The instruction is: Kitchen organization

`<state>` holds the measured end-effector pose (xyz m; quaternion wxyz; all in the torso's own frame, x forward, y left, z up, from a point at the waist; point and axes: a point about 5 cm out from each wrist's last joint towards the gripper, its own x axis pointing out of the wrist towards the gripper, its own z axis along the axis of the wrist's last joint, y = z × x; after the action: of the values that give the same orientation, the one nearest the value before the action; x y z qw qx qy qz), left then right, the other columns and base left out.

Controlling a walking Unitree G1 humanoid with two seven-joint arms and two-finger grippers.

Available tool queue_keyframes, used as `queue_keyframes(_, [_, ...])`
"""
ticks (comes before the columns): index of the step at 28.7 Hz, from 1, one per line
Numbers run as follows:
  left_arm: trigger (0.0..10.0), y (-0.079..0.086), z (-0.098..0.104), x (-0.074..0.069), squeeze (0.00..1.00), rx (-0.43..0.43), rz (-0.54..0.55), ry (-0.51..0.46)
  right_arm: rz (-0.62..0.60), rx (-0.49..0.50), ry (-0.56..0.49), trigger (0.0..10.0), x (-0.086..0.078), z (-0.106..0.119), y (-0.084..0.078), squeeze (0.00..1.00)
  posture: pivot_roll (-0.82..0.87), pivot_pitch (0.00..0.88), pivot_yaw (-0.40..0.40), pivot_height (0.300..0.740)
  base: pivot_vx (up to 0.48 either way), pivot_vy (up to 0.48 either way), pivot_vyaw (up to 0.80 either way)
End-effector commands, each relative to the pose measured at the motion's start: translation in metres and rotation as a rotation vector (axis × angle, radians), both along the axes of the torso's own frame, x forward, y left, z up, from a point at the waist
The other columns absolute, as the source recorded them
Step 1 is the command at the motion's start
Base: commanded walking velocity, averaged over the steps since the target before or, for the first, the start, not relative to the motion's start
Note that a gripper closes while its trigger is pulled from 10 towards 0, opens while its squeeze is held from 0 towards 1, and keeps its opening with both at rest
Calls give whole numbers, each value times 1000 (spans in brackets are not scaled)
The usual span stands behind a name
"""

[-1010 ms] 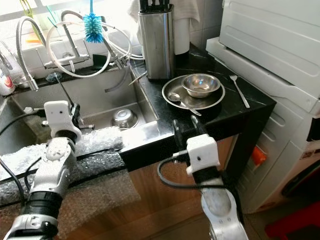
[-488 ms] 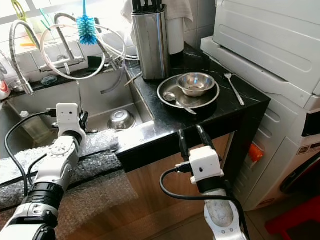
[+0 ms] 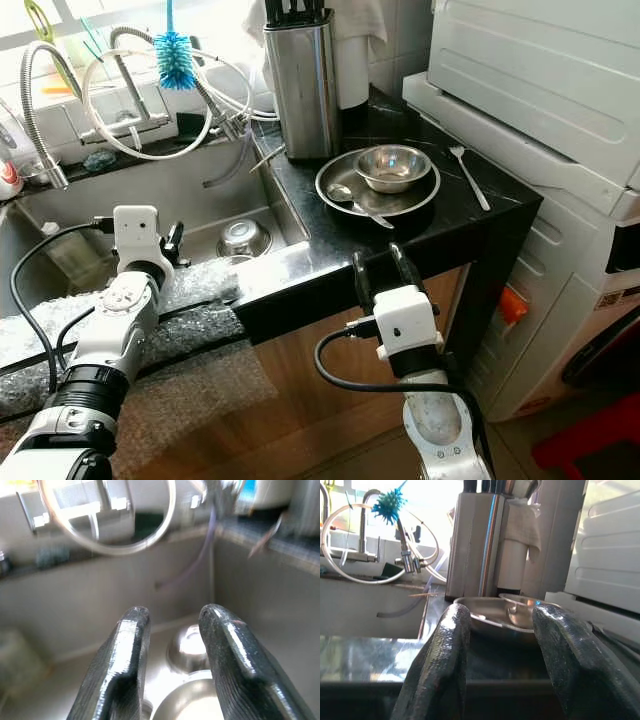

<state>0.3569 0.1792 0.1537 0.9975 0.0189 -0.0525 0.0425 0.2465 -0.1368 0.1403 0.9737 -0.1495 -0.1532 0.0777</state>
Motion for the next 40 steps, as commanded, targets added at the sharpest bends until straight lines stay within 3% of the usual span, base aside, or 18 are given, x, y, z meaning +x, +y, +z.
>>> queue_keyframes(1, [10000,2,20,-3,0,31,10,-130,6,9,4,10000,3,2,2,0,-178,0,146,740,0,0,0])
queue_keyframes(6, [10000,2,23,-4,0,42,10,-146,5,10,4,10000,4,2,3,0,-178,0,146,740,0,0,0])
queue_keyframes(7, [10000,7,38,-14,0,51,11,-258,0,43,-12,10000,10,12,3,0,-182,0,150,740,0,0,0])
queue_keyframes(9, [10000,12,43,-21,0,53,15,-308,-5,65,-23,10000,13,19,3,0,-183,0,150,740,0,0,0])
queue_keyframes(12, [10000,19,38,-29,0,47,33,-309,-13,92,-34,10000,14,23,1,0,-180,0,149,740,0,0,0])
queue_keyframes(17, [10000,42,24,-56,0,48,70,-290,-9,84,-47,10000,15,27,-2,0,-174,0,145,740,0,0,0])
queue_keyframes(24, [10000,58,7,-85,0,116,91,-226,-7,87,-37,10000,14,26,-1,0,-160,0,145,740,0,0,0])
queue_keyframes(33, [10000,40,1,-84,0,62,68,-202,-29,92,-2,10000,19,27,-8,0,-170,0,150,740,0,0,0])
queue_keyframes(40, [10000,29,-4,-80,0,39,51,-170,-107,43,31,10000,31,38,-31,0,-170,0,150,740,0,0,0])
